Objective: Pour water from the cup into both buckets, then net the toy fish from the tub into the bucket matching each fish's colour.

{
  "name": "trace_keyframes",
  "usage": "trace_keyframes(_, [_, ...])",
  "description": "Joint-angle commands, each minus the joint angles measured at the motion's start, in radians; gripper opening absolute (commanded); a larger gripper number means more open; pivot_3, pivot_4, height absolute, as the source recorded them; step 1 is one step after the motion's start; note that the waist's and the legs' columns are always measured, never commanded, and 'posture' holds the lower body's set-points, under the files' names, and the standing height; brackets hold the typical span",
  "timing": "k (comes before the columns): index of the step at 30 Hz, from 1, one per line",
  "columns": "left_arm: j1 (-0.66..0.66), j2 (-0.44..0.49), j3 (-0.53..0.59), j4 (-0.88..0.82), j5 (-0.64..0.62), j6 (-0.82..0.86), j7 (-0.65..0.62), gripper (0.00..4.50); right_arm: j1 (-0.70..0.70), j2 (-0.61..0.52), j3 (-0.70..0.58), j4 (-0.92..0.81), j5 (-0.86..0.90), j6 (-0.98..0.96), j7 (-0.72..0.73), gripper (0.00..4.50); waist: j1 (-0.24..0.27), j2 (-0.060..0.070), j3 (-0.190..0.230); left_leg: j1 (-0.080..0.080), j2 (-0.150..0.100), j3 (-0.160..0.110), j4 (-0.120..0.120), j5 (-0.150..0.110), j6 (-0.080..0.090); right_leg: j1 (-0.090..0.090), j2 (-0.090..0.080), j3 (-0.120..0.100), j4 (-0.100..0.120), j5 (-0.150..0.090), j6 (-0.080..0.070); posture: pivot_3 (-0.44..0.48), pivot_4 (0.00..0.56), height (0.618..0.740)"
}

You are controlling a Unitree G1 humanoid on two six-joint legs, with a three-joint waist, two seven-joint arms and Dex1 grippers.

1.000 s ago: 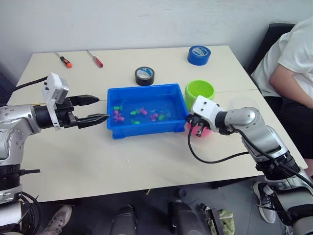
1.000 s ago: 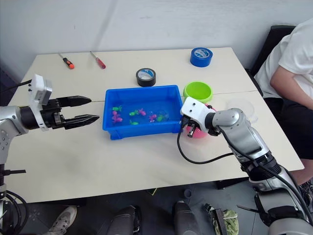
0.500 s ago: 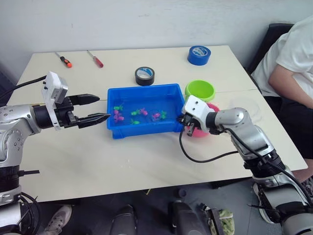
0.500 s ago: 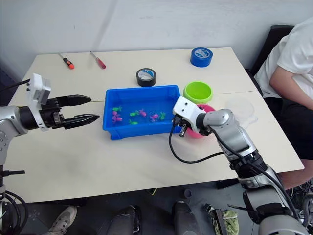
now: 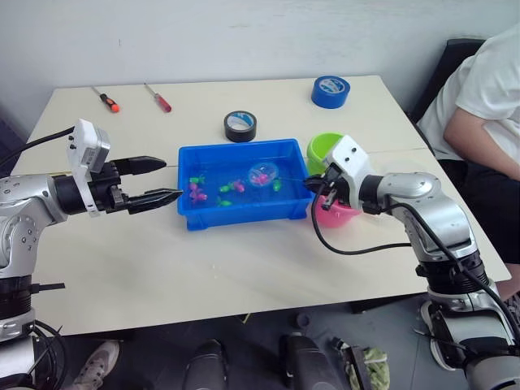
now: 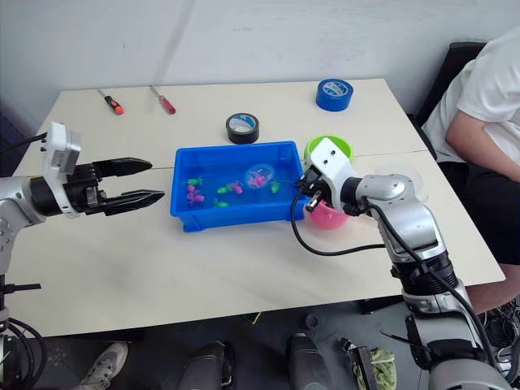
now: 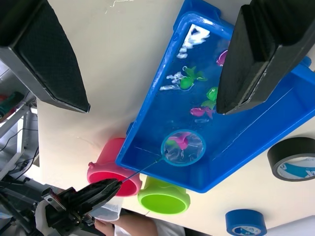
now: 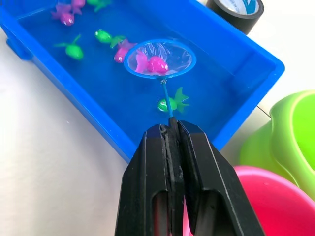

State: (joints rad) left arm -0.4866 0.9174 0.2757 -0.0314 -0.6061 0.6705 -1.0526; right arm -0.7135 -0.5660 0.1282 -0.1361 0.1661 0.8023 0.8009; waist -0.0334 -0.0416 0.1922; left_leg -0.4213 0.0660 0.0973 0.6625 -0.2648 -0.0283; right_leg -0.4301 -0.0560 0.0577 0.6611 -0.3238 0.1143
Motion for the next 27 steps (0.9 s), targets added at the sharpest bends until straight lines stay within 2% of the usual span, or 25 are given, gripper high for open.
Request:
trace_keyframes(1, [-0.020,0.010,0.016,0.012,-0.003,-0.035,-0.019,4.47,0.005,-0.014,-0.036,-0.056,0.028,0.014,-0.009,0.00,0.001,0.000,0.000,0.000,0.000,0.000,0.000,0.000,0.000,0.000,0.000,0.000,0.000,0.000,0.000,0.000,0.150,0.731])
trace_keyframes(14, [-0.039,0.011,-0.024,0.066,0.055,-0.128,-0.035,4.47,0.012,-0.021,-0.059,-0.080,0.080,0.026,-0.016,0.00,0.001,0.000,0.000,0.000,0.000,0.000,0.000,0.000,0.000,0.000,0.000,0.000,0.000,0.000,0.000,0.000,0.150,0.731])
trace_keyframes(18, [-0.075,-0.001,-0.053,0.094,0.074,-0.163,-0.050,4.47,0.013,-0.046,-0.124,-0.112,0.135,0.052,-0.008,0.00,0.004,0.000,0.000,0.000,0.000,0.000,0.000,0.000,0.000,0.000,0.000,0.000,0.000,0.000,0.000,0.000,0.150,0.731])
trace_keyframes(27, [-0.218,-0.092,-0.159,0.204,0.122,-0.250,-0.115,4.47,0.107,-0.202,-0.384,-0.230,0.285,0.121,0.011,0.00,0.007,0.000,0.000,0.000,-0.001,0.000,0.000,0.000,0.000,0.001,0.000,0.000,-0.001,0.000,0.001,0.000,0.150,0.731])
